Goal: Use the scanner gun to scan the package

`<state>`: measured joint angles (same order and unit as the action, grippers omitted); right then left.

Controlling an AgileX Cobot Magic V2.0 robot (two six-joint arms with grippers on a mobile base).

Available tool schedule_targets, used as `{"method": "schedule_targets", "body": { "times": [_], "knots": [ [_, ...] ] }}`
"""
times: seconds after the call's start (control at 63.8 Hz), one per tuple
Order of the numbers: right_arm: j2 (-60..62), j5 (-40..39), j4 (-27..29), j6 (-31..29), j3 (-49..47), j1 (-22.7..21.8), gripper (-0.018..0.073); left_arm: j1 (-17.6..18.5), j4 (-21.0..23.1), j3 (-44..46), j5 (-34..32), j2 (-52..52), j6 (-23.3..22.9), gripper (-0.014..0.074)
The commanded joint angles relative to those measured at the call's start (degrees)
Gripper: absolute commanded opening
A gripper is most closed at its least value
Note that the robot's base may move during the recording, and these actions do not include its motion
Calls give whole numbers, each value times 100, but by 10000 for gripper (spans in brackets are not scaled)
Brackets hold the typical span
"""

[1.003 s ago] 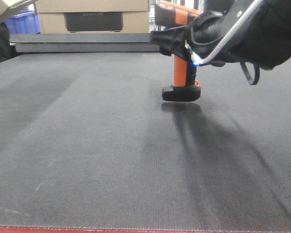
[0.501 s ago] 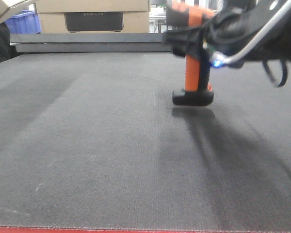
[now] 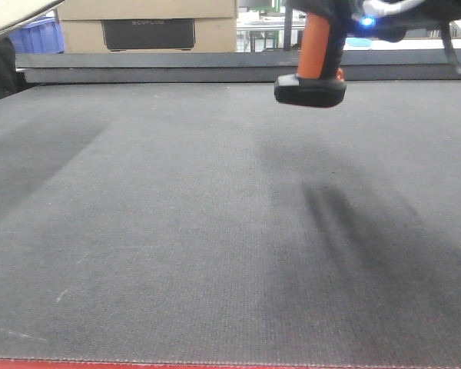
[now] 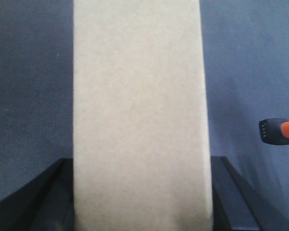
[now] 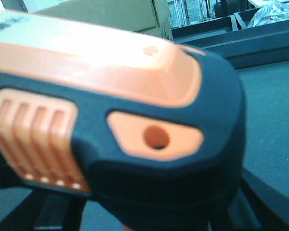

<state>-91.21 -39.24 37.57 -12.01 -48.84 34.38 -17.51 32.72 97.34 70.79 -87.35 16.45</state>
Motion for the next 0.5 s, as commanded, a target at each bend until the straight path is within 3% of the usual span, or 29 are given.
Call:
{"method": "schedule_targets", "body": {
  "times": [0.0,0.486],
  "knots": [
    [194,-396,-73,-15,-128,2,276,28,86,-6,-82,76,-27,-111],
    [232,-396,56,-15,-143,2,276,28,37,-6,-82,76,-27,-111]
  ]
}}
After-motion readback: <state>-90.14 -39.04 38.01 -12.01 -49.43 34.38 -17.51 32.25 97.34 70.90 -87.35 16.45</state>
